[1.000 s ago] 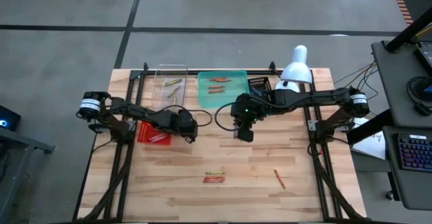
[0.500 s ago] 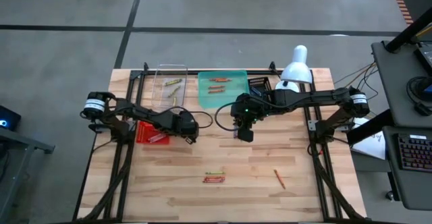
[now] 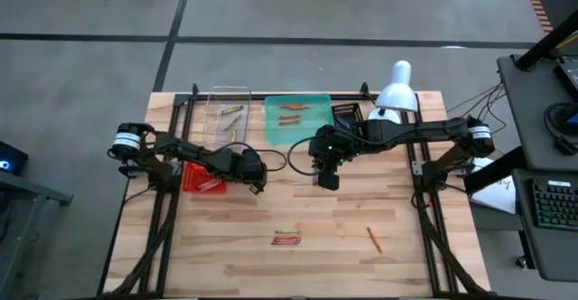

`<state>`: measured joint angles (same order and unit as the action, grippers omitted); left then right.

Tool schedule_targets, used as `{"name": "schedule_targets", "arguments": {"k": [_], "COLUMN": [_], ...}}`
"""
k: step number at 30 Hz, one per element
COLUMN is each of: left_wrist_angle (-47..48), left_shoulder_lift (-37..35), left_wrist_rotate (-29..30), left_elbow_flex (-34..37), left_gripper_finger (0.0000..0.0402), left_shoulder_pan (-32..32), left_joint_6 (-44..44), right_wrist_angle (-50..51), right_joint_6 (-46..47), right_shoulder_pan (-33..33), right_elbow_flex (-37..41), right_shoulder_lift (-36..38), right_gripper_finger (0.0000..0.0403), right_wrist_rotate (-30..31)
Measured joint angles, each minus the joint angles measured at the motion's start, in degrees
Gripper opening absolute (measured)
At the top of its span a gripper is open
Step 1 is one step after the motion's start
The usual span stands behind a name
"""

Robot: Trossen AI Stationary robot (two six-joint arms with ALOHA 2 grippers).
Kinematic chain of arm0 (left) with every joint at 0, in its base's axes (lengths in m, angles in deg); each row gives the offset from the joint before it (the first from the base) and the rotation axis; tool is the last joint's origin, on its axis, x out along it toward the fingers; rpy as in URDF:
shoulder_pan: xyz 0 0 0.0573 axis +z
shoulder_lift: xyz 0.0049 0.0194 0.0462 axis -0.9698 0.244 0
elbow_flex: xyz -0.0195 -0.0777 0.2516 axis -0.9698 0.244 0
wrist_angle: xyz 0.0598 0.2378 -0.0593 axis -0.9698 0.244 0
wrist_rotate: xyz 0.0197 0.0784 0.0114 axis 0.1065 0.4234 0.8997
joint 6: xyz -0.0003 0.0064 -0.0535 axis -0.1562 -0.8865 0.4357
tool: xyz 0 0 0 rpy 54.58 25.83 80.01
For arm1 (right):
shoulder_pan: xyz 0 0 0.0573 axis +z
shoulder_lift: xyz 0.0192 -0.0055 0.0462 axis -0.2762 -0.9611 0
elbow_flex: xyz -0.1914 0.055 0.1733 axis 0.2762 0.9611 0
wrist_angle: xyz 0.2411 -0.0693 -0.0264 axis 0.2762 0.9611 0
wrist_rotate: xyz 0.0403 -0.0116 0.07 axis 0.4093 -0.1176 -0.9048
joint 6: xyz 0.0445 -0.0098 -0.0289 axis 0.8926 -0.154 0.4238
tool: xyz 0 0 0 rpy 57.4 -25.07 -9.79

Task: Sort crayons
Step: Put the red crayon into the red bin

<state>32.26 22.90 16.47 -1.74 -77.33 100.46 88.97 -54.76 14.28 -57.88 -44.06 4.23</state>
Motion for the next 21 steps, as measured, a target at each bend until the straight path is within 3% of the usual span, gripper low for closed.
{"name": "schedule_targets", "arguments": {"k": [10, 21], "left_wrist_angle": [-0.02, 12.02], "left_shoulder_lift": [-2.01, -14.19], "left_wrist_rotate": [-6.25, -8.13], "left_elbow_flex": [-4.25, -6.93], "left_gripper_finger": [0.0002, 0.0000], "left_shoulder_pan": [-0.66, -3.11], "left_joint_6": [-8.94, -16.10], "right_wrist_angle": [0.02, 0.04], "right_joint_6": [-0.37, -2.60], "right_shoulder_pan": [0.01, 0.01], "right_elbow_flex": [0.00, 0.07], "right_shoulder_lift": [0.00, 0.00], "right_gripper_finger": [0.0066, 0.0066], "right_wrist_rotate": [0.01, 0.01]}}
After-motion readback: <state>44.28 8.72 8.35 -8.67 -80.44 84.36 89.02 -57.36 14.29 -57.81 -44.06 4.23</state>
